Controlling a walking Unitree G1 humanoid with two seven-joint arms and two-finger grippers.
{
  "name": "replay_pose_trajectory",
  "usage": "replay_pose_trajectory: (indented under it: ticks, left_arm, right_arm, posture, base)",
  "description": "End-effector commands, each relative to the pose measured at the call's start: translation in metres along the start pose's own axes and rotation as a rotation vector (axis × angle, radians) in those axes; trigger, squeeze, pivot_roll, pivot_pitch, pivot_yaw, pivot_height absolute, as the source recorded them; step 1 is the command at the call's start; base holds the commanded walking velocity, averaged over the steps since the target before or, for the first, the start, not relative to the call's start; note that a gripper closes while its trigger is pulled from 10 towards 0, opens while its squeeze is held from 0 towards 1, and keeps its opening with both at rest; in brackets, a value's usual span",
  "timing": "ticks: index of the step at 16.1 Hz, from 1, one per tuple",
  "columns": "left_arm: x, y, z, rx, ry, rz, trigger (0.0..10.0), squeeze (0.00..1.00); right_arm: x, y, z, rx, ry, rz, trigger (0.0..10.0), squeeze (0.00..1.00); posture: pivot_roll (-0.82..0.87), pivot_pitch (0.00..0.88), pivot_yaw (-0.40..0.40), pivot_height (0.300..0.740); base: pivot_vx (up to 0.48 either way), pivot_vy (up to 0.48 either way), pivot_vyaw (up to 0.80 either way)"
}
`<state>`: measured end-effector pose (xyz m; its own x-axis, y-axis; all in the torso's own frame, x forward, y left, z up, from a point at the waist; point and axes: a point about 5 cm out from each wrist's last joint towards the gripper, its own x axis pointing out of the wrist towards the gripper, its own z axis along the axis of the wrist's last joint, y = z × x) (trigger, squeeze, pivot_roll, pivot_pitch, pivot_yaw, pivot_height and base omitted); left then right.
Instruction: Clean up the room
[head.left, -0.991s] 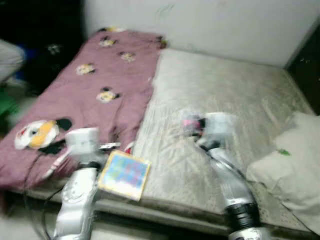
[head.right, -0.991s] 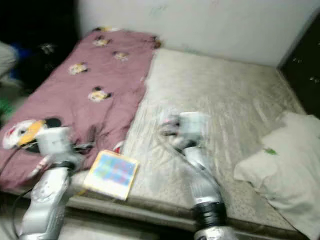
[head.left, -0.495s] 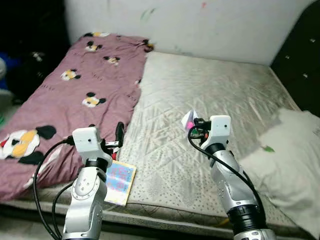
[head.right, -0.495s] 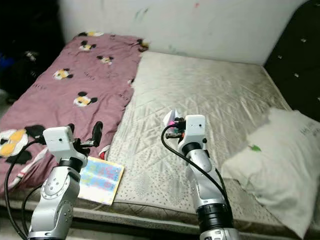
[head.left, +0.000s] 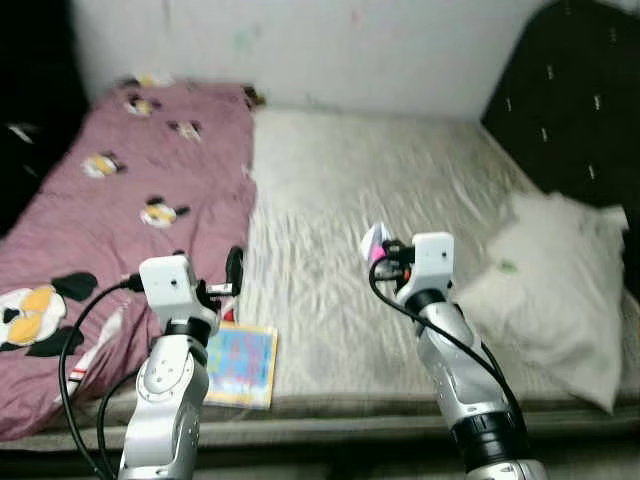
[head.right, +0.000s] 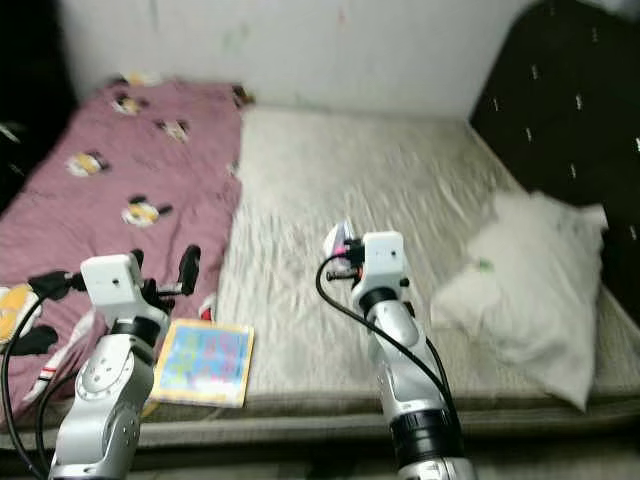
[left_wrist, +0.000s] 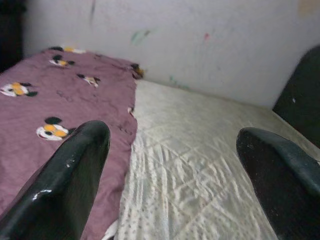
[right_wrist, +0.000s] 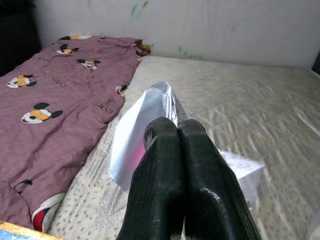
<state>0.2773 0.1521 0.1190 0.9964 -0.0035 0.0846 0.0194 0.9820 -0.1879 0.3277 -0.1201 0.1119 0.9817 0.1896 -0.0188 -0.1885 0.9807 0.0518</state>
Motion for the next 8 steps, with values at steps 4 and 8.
replay_pose_trajectory:
  ticks: [4, 8]
  left_arm:
    - [0.0017, -0.0049, -0.001, -0.005, 0.004, -0.019, 10.0, 0.0]
    - [-0.0018, -0.008, 0.001, -0.013, -0.015, -0.065, 10.0, 0.0]
  right_arm:
    - [-0.0002, -0.0066, -0.0032, -0.001, 0.019, -0.019, 10.0, 0.0]
    - [0.0006, -0.0066, -0.0037, 0.004, 0.022, -0.022, 10.0, 0.0]
  posture:
    - [-0.04, 0.018, -0.061, 0.74]
    - [-0.04, 0.023, -0.061, 0.74]
  base:
    - [0.0, 0.48, 0.0]
    - [0.0, 0.086, 0.0]
